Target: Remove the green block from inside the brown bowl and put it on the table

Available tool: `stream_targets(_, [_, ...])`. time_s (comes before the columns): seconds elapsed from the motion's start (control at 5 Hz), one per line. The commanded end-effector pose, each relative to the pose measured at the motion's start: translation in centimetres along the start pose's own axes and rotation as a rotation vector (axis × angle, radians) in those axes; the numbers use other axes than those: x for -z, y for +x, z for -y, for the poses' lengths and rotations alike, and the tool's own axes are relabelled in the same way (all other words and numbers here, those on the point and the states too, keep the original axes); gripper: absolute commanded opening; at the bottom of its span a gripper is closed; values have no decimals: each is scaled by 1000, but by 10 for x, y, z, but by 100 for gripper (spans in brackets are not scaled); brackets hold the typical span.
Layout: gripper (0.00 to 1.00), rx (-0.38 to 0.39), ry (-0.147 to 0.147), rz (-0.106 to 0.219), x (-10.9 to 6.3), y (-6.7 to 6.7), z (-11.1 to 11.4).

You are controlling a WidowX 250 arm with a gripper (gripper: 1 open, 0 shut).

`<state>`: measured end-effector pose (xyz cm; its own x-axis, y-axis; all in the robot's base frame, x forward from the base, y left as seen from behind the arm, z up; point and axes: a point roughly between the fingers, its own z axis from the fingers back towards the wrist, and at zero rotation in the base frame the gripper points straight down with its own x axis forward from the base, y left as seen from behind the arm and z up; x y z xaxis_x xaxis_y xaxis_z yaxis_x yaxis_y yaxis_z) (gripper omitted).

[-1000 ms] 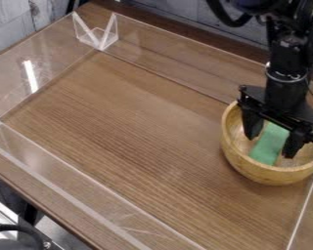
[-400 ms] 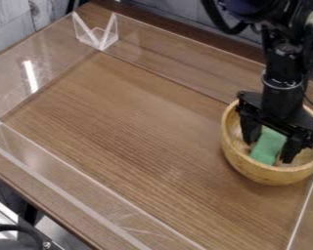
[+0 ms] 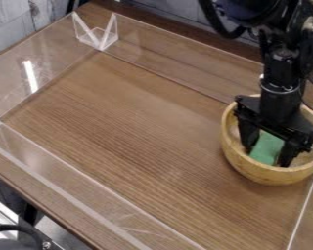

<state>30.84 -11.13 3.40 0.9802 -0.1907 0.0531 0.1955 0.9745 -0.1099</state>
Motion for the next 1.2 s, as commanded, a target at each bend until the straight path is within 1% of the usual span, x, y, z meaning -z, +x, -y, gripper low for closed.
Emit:
stream_targets(0.0, [100,-10,-10,35,-12,5,-2])
stream_targets(0.2, [0,-13,-9,40,-11,6,-2])
stream_targets(0.4, [0,-16,-10,44,-16,6,-3])
stream_targets(0.8, [0,-28,-15,48,-30,7,-4])
stream_targets(1.0, [0,-34,-16,49,-35,8,-5])
